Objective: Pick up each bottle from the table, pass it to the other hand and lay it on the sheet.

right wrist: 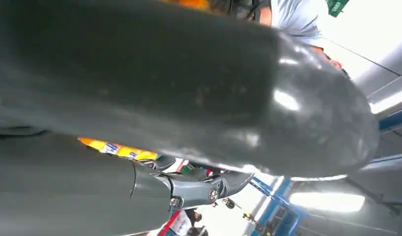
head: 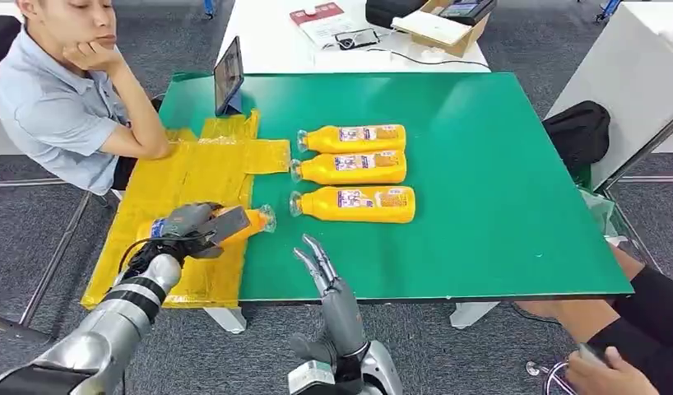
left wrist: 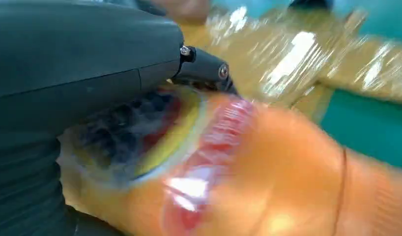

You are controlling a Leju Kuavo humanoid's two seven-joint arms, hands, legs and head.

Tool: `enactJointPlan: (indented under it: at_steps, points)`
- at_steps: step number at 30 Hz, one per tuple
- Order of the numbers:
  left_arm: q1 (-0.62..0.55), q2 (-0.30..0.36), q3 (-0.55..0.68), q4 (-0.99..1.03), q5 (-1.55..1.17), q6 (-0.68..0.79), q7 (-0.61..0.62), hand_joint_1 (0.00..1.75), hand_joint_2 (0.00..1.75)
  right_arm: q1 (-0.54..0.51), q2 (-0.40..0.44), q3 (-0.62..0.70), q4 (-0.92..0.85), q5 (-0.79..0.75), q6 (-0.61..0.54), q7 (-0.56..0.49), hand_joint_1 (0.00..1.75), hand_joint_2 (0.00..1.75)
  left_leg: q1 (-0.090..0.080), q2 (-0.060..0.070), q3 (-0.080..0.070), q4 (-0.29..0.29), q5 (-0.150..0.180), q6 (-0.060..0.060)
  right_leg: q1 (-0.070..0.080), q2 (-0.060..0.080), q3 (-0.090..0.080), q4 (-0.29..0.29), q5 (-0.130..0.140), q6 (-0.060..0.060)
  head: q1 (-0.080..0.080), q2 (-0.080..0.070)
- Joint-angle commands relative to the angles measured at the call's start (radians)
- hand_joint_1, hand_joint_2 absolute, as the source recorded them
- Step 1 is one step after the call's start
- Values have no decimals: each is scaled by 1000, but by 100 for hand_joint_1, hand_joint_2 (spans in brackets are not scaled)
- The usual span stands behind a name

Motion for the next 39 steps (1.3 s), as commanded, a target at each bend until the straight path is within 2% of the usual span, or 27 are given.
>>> enactJointPlan:
  at_steps: [1,3,6,20,22,23,24,26,28,31,32,35,39]
  points:
    - [-13,11,111,156,153,-184,-192,0,175,-82,-47,97,128,-64,-30,1,0,0,0,2,6,-3,-1,-1,0,2,5,-3,0,-2,1,0]
    - [8,4,151,118,241,-270,-304,0,175,-94,-55,122,135,-85,-39,1,0,0,0,2,7,-2,-1,-1,0,4,6,-2,-1,-2,0,0]
    - [45,-8,189,48,346,-348,-367,0,175,-103,-63,145,144,-110,-56,1,0,0,0,0,7,-2,0,0,0,2,7,-2,-1,-2,0,0]
    - [45,-8,189,48,346,-348,-367,0,175,-103,-63,145,144,-110,-56,1,0,0,0,-3,7,-2,0,-1,0,-1,8,-1,-2,-3,0,0]
    - [127,-51,250,-133,500,-330,-474,0,175,-95,-66,126,146,-76,-58,1,0,0,-1,-4,6,-2,0,0,0,-2,8,-1,-2,-2,0,0]
    - [163,-74,271,-215,559,-338,-475,0,175,-87,-66,111,144,-57,-58,1,0,0,-1,-3,6,-2,0,0,0,-1,8,-1,-2,-2,0,0]
    - [248,-127,290,-435,680,-316,-459,0,175,-74,-59,51,153,20,-58,1,0,0,-1,-5,6,-2,0,0,-1,-2,8,-1,-2,-2,0,0]
    - [327,-177,302,-641,972,-341,-349,0,175,-57,-49,-42,148,131,-58,1,0,0,0,-6,5,-1,-1,0,0,-4,7,-1,-3,-2,0,0]
    - [374,-186,275,-755,1138,-294,-314,0,175,-63,-51,-119,153,189,-58,1,0,0,0,-8,2,1,-1,1,0,-7,4,-1,-4,-2,1,0]
    - [422,-201,273,-844,1305,-266,-328,0,175,-71,-73,-231,97,271,-39,30,0,0,-1,-4,-1,1,-1,1,-1,-3,1,-1,-3,-1,0,0]
    - [436,-204,271,-865,1331,-255,-333,0,175,-70,-76,-259,76,286,-12,40,0,175,-1,-3,-1,1,-1,1,-1,-2,1,-1,-3,-1,0,0]
    - [502,-237,300,-963,1468,-273,-335,0,175,-88,-107,-324,70,419,17,154,0,175,-1,-3,-2,2,-2,0,-1,-1,0,-1,-3,-2,0,0]
    - [570,-242,297,-1043,1455,-277,-354,0,175,-111,-135,-386,100,490,54,219,0,175,-1,-3,-3,1,-2,1,-1,-1,-1,-2,-2,-1,0,0]
